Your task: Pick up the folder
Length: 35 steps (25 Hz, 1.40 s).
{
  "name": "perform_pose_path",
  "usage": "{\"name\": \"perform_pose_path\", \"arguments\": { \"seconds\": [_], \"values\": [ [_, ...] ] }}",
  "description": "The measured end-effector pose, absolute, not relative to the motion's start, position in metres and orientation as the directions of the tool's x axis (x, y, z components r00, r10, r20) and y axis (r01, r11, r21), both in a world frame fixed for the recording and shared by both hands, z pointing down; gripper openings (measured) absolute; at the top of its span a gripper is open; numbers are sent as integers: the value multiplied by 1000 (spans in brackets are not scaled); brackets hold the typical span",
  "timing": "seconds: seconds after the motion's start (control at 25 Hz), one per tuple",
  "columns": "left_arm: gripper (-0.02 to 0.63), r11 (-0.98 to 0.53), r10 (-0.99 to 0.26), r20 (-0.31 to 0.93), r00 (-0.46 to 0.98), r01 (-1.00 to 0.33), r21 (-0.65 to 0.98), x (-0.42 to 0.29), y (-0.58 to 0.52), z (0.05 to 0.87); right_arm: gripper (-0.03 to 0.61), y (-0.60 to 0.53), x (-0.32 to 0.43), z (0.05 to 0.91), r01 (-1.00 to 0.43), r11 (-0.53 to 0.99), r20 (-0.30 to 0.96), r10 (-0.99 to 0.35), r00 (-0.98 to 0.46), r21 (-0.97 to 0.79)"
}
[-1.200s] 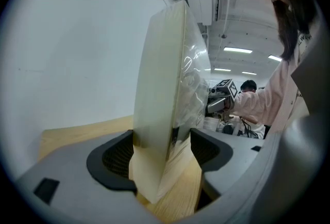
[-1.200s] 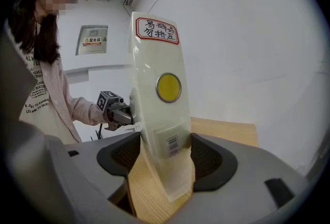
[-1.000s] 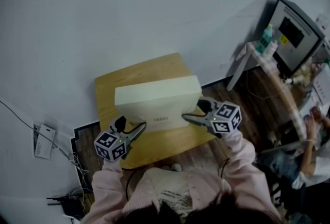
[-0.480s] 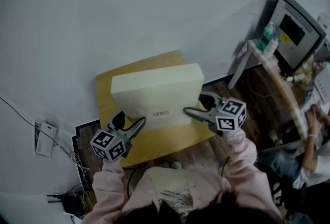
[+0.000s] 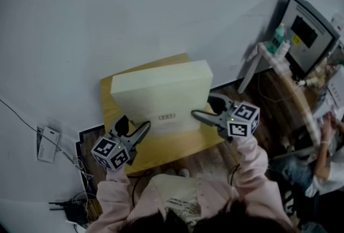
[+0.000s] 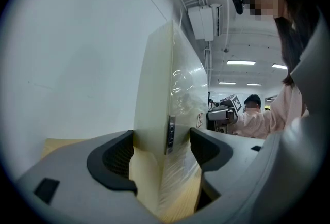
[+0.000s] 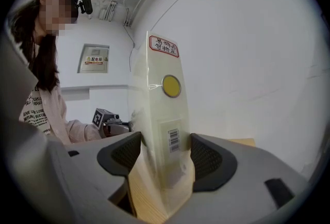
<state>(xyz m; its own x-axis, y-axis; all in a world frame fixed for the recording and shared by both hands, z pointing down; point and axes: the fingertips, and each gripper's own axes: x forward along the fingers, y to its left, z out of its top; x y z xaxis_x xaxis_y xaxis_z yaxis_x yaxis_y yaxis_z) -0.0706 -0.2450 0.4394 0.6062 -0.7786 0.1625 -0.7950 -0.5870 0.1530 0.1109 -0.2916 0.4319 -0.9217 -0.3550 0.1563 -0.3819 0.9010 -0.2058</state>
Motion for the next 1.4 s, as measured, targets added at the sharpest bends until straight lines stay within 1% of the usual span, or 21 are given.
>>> {"name": "perform_pose_path", "arguments": {
  "seconds": [0.4,0.64,1.2,1.4],
  "values": [
    [341,-594,-785,117,608,-793,137,-71,-237,413,310,-281,112,404,-403,894,114,-387,-915,-195],
    [339,-586,-795,77,601,-795,154,-76,-229,396,310,-274,107,387,-414,889,79,-407,-910,-194],
    [339,-574,-814,21,580,-810,125,-80,-214,370,310,-261,103,364,-409,892,34,-410,-911,-192],
    [337,-574,-815,12,580,-809,123,-81,-210,365,310,-256,101,354,-413,897,27,-414,-910,-156]
  ]
}}
